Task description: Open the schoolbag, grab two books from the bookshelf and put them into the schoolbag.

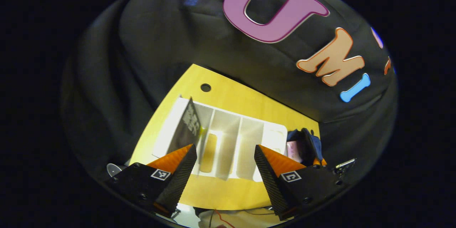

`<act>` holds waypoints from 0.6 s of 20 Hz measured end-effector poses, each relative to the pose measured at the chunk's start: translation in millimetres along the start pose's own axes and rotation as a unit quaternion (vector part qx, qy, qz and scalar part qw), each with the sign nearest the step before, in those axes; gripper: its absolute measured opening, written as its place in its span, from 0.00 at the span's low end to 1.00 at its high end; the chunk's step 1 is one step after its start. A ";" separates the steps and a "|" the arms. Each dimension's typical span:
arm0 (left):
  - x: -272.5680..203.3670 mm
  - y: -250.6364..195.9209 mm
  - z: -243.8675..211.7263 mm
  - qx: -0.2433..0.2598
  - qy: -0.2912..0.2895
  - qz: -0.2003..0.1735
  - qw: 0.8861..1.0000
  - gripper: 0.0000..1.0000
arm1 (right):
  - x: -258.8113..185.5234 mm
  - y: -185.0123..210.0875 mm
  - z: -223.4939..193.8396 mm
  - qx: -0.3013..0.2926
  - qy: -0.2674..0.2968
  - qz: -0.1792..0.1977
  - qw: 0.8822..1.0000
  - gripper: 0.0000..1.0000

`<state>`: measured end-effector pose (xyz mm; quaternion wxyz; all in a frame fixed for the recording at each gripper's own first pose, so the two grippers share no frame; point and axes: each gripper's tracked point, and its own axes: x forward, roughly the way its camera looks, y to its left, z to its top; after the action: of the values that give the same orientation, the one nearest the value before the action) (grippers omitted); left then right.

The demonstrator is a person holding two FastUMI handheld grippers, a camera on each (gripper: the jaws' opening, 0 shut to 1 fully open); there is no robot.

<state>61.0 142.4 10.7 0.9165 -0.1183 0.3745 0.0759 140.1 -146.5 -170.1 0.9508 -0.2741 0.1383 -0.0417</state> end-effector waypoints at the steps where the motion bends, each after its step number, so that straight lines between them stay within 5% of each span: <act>1: 0.6 11.2 4.2 0.003 -0.003 0.010 1.000 0.96 | 0.2 -0.3 0.2 0.004 0.003 -0.001 1.000 0.05; 6: 13.6 61.4 16.9 0.048 -0.005 0.050 0.998 0.95 | 2.5 -1.0 -3.0 0.028 0.016 -0.008 0.999 0.05; 12: 45.1 84.2 5.7 0.045 0.041 0.038 0.997 0.95 | 2.9 -1.4 -4.6 0.028 0.028 -0.020 0.999 0.05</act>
<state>77.6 227.1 -30.6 0.9010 -0.0657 0.4194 0.0893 141.6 -150.5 -173.8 0.9527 -0.2490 0.1584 -0.0728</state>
